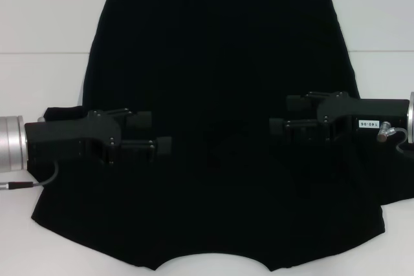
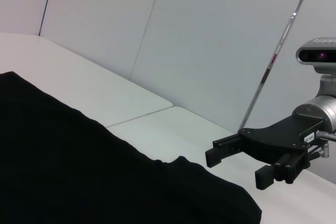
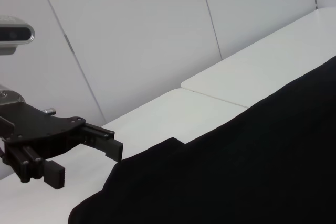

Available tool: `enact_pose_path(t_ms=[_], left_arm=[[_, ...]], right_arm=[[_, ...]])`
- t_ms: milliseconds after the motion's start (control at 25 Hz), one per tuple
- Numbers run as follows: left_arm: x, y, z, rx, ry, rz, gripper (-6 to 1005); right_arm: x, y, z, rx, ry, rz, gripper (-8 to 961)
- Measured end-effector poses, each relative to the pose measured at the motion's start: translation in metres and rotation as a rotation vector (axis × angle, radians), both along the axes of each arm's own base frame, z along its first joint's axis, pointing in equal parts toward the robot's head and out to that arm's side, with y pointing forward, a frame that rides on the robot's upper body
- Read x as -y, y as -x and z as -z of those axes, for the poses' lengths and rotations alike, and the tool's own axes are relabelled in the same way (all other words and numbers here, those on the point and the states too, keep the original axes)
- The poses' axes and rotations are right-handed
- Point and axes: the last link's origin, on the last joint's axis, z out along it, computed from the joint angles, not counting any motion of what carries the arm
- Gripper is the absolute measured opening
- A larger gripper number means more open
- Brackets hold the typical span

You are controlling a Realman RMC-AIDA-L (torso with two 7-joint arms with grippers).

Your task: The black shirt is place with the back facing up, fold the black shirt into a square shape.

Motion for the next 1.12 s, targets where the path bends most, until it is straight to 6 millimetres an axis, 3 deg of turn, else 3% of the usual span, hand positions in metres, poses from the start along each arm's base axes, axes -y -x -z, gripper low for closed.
enact_pose_path(t_ms=[560, 840, 1120], left_arm=[[-0.004, 0.003, -0.003, 0.006, -0.016, -0.05, 889], [-0.024, 0.026, -0.026, 0.022, -0.086, -0.396, 888], [-0.022, 0.049, -0.051, 0.021, -0.07, -0.677, 889]], right_arm=[[-0.001, 0.0, -0.001, -0.003, -0.006, 0.002, 917], [-0.004, 0.001, -0.001, 0.0, -0.02, 0.006, 916], [-0.007, 0.005, -0.002, -0.001, -0.03, -0.001, 916]])
